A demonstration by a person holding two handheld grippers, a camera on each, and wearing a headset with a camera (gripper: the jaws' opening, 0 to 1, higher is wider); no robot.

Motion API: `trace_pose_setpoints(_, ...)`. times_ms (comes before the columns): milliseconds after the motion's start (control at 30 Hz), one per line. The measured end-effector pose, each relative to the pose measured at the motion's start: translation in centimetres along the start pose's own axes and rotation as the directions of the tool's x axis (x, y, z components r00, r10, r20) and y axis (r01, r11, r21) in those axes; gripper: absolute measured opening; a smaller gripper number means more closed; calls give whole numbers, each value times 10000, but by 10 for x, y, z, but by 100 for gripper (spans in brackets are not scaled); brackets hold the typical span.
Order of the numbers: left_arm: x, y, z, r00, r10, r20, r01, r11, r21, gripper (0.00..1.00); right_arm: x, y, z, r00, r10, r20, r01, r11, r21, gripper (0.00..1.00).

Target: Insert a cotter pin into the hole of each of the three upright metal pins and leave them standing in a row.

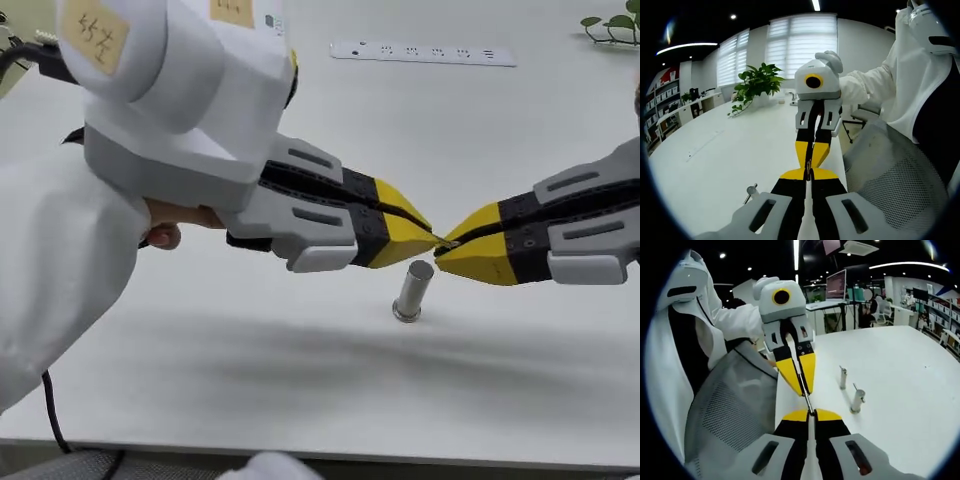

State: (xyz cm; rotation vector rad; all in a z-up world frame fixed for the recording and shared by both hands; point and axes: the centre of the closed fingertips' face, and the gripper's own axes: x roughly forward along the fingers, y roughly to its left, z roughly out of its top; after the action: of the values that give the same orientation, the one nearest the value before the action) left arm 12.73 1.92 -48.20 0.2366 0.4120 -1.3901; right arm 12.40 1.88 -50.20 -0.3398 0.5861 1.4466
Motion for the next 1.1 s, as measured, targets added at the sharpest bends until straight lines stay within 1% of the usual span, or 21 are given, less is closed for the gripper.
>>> trace_pose_setpoints(33, 1, 1, -1, 10000, 18, -32, -18, 10000, 29, 0, 0, 0, 0, 10000, 2, -7, -2, 10000, -26, 0)
trace_pose_setpoints(100, 1, -2, -2, 9999, -16, -152, 20, 9997, 228, 0, -2, 2, 1, 10000, 11, 0, -11, 9999, -129, 0)
trace_pose_setpoints(200, 2, -3, -3, 9998, -85, -163, 89, 9996, 270, 0, -2, 4, -1, 9999, 17, -161, -23, 9991, -412, 0)
trace_pose_setpoints(267, 3, -3, -3, 9998, -111, -160, 116, 9994, 312, 0, -3, 5, -1, 9998, 22, -192, -31, 9989, -470, 0)
trace_pose_setpoints(300, 3, -3, -3, 9998, -99, -168, 106, 9990, 440, 0, -4, 5, -1, 9998, 23, -179, -32, 9989, -473, 0)
trace_pose_setpoints(333, 3, 0, -3, 9998, 14, -181, 0, 9972, 754, 1, -4, 5, -1, 9999, 28, -166, -36, 9989, -468, 0)
trace_pose_setpoints(367, 3, 1, -4, 9997, 85, -220, -65, 9958, 914, 2, -5, 6, 0, 9999, 48, -133, -53, 9991, -420, 0)
trace_pose_setpoints(400, 5, 4, -6, 9994, 162, -319, -139, 9974, 706, 6, -6, 6, 0, 10000, 11, -78, -14, 9992, -394, 0)
trace_pose_setpoints(433, 5, 6, -7, 9990, 222, -381, -195, 9974, 690, 11, -7, 5, 0, 10000, -44, -62, 42, 9992, -392, 0)
trace_pose_setpoints(467, 6, 8, -9, 9986, 295, -446, -264, 9972, 693, 18, -8, 5, -1, 10000, -66, -67, 63, 9992, -385, 0)
trace_pose_setpoints(500, 8, 7, -11, 9979, 401, -506, -367, 9971, 672, 24, -9, 3, -4, 9998, -142, -117, 138, 9993, -350, 0)
trace_pose_setpoints(567, 12, 9, -14, 9965, 584, -592, -551, 9969, 554, 31, -12, -1, -10, 9992, -355, -200, 348, 9988, -342, 0)
trace_pose_setpoints(700, 21, 11, -22, 9935, 748, -860, -723, 9969, 323, 30, -17, -12, -25, 9954, -853, -434, 847, 9963, -153, 0)
trace_pose_setpoints(800, 27, 13, -27, 9912, 774, -1075, -749, 9968, 273, 30, -19, -17, -35, 9925, -1077, -575, 1074, 9942, -76, 0)
trace_pose_setpoints(933, 31, 16, -35, 9899, 630, -1267, -609, 9979, 204, 29, -21, -23, -49, 9854, -1472, -856, 1469, 9891, -98, 0)
trace_pose_setpoints(1033, 36, 18, -38, 9889, 569, -1371, -541, 9983, 237, 27, -21, -26, -59, 9812, -1628, -1035, 1634, 9866, -26, 0)
trace_pose_setpoints(1100, 40, 21, -41, 9874, 548, -1483, -513, 9983, 273, 26, -20, -26, -64, 9800, -1651, -1109, 1664, 9861, 22, 0)
